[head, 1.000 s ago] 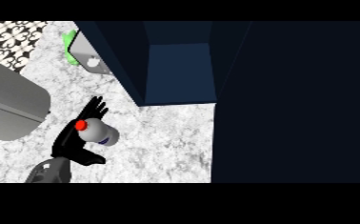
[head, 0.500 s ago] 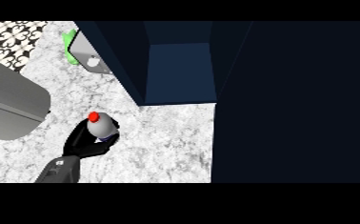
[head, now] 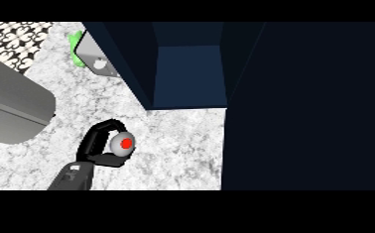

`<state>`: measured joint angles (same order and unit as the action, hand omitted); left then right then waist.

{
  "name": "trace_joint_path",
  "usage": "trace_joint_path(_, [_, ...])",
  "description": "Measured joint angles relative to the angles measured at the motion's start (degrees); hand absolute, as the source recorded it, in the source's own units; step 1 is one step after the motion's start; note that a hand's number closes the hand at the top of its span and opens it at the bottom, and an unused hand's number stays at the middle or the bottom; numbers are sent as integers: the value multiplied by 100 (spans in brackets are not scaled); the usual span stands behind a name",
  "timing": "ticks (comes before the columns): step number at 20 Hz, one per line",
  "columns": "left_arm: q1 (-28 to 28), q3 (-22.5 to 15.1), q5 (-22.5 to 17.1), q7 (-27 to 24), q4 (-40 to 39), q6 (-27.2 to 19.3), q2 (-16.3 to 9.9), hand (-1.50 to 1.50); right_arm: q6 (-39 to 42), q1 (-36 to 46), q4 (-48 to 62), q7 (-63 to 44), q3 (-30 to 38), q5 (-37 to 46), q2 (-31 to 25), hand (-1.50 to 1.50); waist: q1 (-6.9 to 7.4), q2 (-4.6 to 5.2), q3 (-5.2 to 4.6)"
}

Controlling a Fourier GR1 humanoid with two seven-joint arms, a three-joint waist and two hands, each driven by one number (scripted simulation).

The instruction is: Pick up the bottled water, place it into the cabinet and close the cabinet

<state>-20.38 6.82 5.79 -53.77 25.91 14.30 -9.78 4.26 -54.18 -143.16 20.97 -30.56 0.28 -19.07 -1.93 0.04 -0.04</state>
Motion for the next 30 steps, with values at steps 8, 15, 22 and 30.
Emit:
trace_joint_path(8, [308,99,-8,-460,272,-871,476,150,-133,-278,2,252,58,-5,-229,-150,84,-46,34])
trace_joint_path(15, [348,-523,-459,-9,771,-1016,826,150,-218,-328,28,379,-8,0,-366,-150,116,-42,19])
trace_joint_path(22, [281,-1631,-1451,1126,1864,-1706,949,150,-302,-378,24,489,41,-19,-471,-150,99,-44,6])
trace_joint_path(30, [-530,-2586,-2268,2387,2441,-2894,973,150,-360,-364,3,539,224,-64,-604,-150,49,-15,1])
